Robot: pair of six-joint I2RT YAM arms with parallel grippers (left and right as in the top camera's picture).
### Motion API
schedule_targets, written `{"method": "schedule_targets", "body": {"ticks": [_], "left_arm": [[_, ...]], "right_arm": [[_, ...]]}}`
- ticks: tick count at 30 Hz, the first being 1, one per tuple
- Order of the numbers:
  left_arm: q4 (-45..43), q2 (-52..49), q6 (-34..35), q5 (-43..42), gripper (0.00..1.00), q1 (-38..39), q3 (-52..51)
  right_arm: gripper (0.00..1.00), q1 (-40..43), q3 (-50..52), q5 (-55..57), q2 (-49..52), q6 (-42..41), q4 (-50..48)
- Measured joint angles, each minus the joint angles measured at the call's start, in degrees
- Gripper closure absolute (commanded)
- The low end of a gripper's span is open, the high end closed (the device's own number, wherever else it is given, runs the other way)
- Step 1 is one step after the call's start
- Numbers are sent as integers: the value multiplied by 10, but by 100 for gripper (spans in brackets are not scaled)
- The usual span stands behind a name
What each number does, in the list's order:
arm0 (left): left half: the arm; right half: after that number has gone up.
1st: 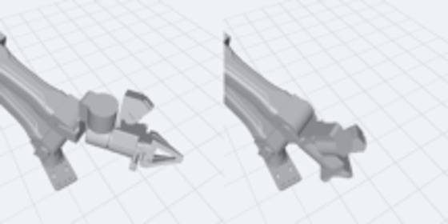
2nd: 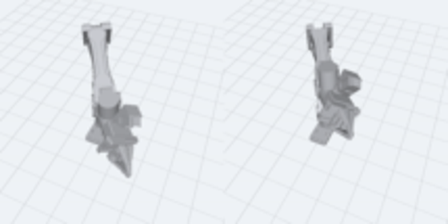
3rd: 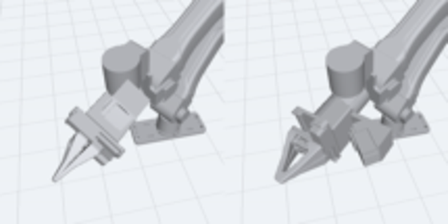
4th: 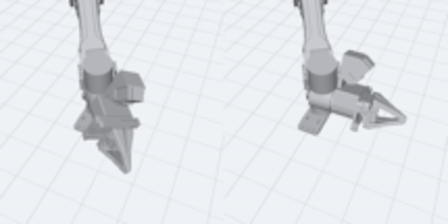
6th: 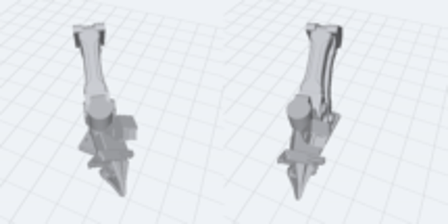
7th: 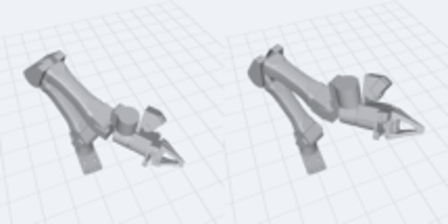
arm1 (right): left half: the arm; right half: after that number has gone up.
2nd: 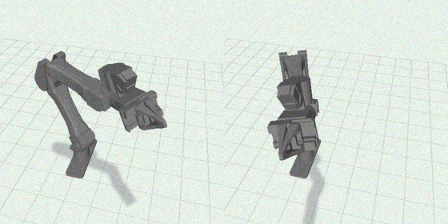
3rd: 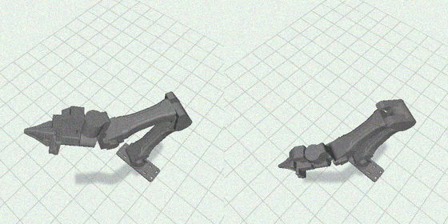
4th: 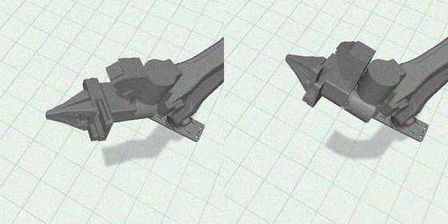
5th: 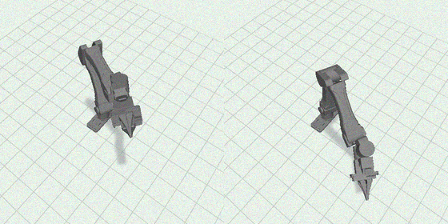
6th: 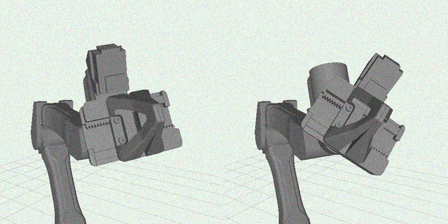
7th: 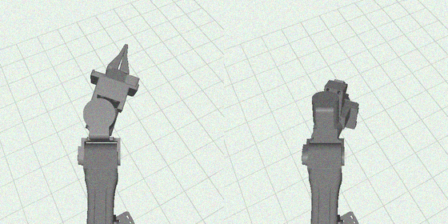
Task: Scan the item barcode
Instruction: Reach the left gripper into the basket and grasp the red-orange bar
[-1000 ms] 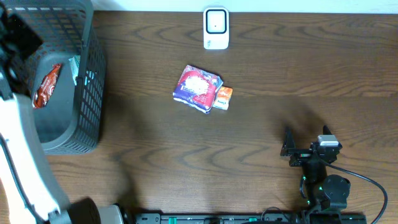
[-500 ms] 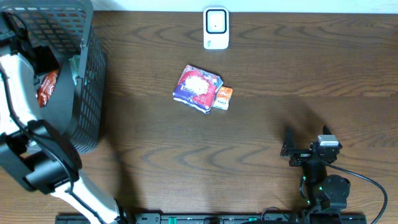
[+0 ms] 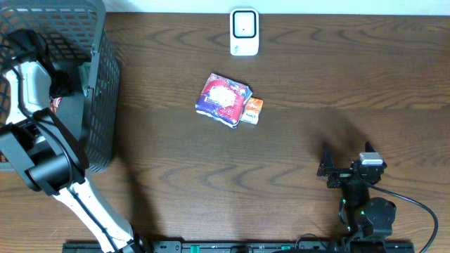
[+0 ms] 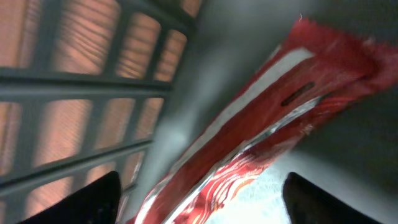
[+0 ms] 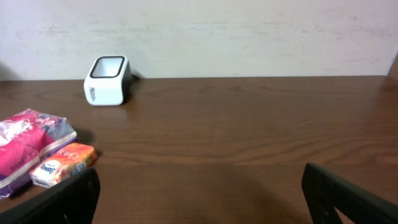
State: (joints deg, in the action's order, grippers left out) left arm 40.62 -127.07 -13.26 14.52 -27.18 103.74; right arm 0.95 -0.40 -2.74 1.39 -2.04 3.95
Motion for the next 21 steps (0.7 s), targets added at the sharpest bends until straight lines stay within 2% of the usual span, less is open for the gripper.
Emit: {"method": "schedule_targets", "body": {"ticks": [2,5,6,7,11,15,21], "left_arm": [[0,-13,-4,-1,37,-1,0],[1,-22,-6,-9,70,-2,0],[3,-22,-6,-11,86,-2,0],[5,-23,-8,-12,93,-2,0],[15,-22,2,-13,93,-2,-2],[21,-2,42,-17,93,-1,-10],[13,129,114,-52,93,-1,-21]], "right_arm": [[1,0,0,0,0,0,0],[1,0,0,0,0,0,0],[1,0,0,0,0,0,0],[1,0,0,0,0,0,0],[1,0,0,0,0,0,0],[1,0,0,0,0,0,0],[1,0,0,0,0,0,0]]}}
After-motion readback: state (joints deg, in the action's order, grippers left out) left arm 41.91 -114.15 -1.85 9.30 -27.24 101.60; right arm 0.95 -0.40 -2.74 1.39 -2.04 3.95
